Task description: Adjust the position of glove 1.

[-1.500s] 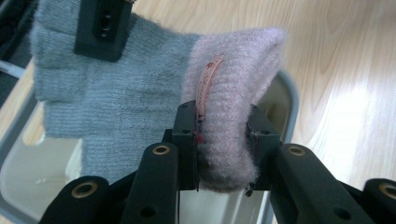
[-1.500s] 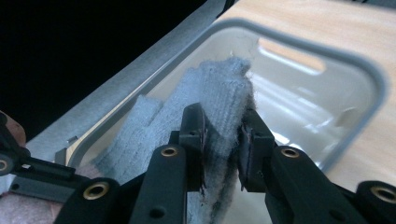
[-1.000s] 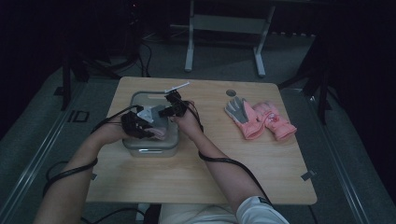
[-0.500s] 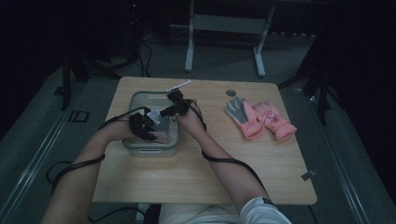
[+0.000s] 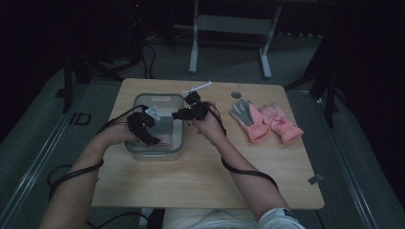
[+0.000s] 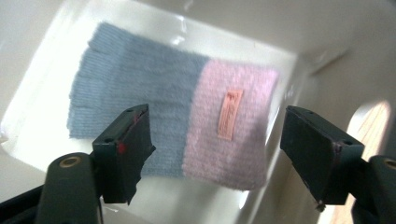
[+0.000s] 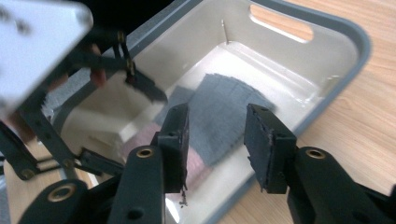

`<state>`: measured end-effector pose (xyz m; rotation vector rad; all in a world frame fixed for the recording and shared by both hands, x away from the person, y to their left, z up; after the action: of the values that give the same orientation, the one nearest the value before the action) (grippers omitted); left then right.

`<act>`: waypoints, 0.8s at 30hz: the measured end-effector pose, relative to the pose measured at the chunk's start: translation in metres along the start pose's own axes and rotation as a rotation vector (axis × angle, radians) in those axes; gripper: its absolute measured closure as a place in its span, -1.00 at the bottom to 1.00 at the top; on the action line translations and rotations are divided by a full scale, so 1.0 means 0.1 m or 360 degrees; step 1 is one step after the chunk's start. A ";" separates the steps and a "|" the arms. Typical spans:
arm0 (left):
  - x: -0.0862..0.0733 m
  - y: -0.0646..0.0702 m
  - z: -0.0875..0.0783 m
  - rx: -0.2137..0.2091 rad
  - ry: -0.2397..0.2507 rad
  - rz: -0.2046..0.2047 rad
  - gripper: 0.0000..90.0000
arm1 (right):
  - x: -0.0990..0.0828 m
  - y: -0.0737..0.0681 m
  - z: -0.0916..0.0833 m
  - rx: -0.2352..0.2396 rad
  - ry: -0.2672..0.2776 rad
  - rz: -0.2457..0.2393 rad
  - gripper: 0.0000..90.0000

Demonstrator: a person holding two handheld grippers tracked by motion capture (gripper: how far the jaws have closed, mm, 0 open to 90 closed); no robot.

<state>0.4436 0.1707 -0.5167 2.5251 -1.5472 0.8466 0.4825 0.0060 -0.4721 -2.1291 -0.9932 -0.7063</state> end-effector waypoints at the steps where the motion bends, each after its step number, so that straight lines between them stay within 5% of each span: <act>1: 0.02 -0.01 -0.01 0.0006 -0.0005 -0.0016 -0.68 | -0.01 0.00 -0.04 -0.0002 -0.0001 -0.0014 0.35; 3: 0.08 -0.01 -0.04 -0.0038 0.0032 -0.0082 -0.75 | -0.04 0.00 -0.11 -0.0001 0.0009 -0.0034 0.35; 7: 0.23 0.06 -0.11 -0.0067 0.0109 -0.0110 -0.96 | -0.12 -0.01 -0.29 -0.0013 0.0018 -0.0071 0.34; 14: 0.58 0.24 -0.25 -0.0044 0.0253 -0.0068 -0.97 | -0.26 0.17 -0.59 -0.0102 0.0041 -0.0101 0.34; 15: 0.68 0.30 -0.27 -0.0079 0.0285 -0.0083 -0.97 | -0.28 0.19 -0.63 -0.0107 0.0047 -0.0101 0.34; 24: 1.02 0.64 -0.19 -0.0032 0.0397 -0.0067 -0.97 | -0.52 0.53 -1.06 -0.0196 0.0128 -0.0078 0.37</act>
<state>0.4168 0.0626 -0.4656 2.3223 -1.4125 1.0856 0.4761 -0.1225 -0.4601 -2.1696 -0.9838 -0.8907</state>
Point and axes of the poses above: each handheld gripper's, and its own axes: z roughly forward along the jaws, x roughly out of its top, y roughly to its right, the point moved 5 cm from there along z, roughly forward along the jaws, and after that the axes turned 9 degrees about x, right-handed, at the moved point
